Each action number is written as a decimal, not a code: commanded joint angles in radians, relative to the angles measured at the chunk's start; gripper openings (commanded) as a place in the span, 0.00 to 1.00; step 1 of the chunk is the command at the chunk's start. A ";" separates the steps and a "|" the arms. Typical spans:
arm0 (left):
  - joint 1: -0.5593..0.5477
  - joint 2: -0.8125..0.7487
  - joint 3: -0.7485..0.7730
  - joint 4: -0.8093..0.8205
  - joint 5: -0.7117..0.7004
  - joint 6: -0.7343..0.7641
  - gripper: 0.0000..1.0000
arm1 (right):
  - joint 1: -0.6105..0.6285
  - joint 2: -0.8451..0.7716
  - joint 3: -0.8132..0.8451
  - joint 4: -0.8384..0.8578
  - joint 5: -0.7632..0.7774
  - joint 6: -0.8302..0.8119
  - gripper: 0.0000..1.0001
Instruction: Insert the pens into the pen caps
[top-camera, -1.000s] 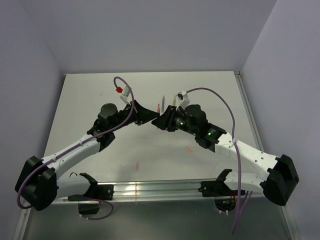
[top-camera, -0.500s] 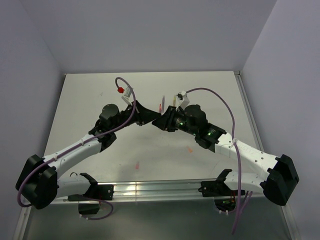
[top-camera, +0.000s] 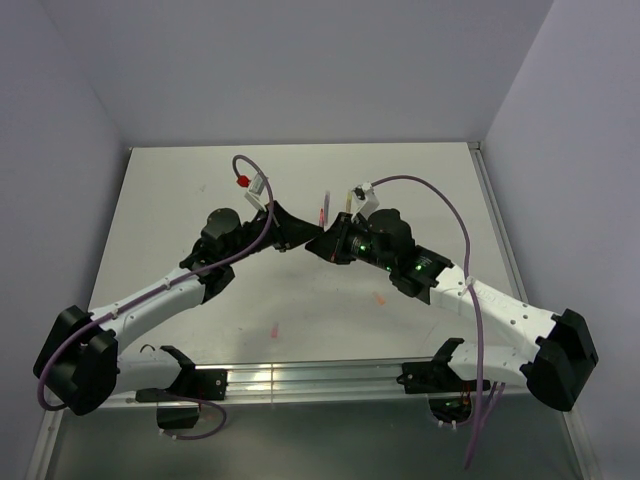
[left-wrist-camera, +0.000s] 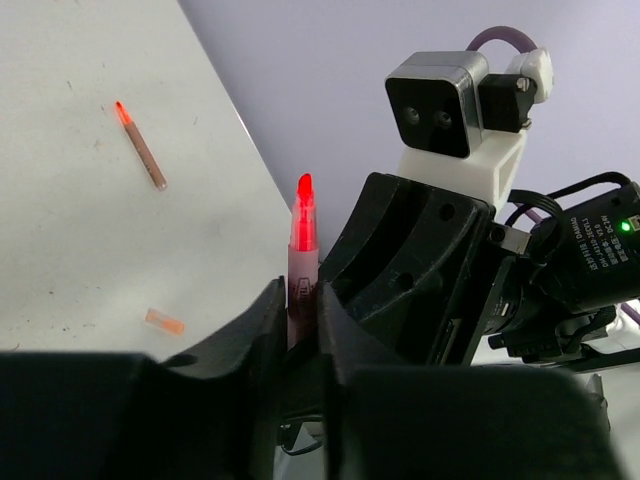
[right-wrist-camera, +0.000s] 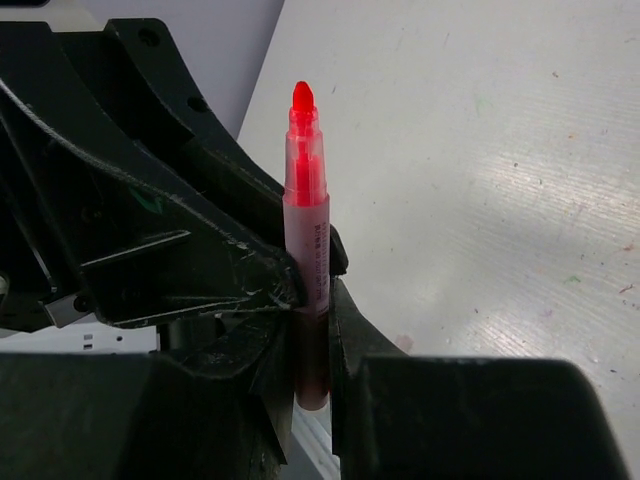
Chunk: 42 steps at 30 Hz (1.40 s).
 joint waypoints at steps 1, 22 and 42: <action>-0.008 0.000 0.010 0.026 0.014 0.014 0.25 | 0.007 -0.021 0.044 0.003 0.035 -0.023 0.00; -0.008 -0.279 0.087 -0.866 -0.504 0.175 0.42 | -0.003 -0.195 -0.008 -0.146 0.099 -0.109 0.00; -0.448 -0.158 -0.081 -1.184 -0.831 -0.280 0.42 | -0.006 -0.374 -0.172 -0.204 0.047 -0.129 0.00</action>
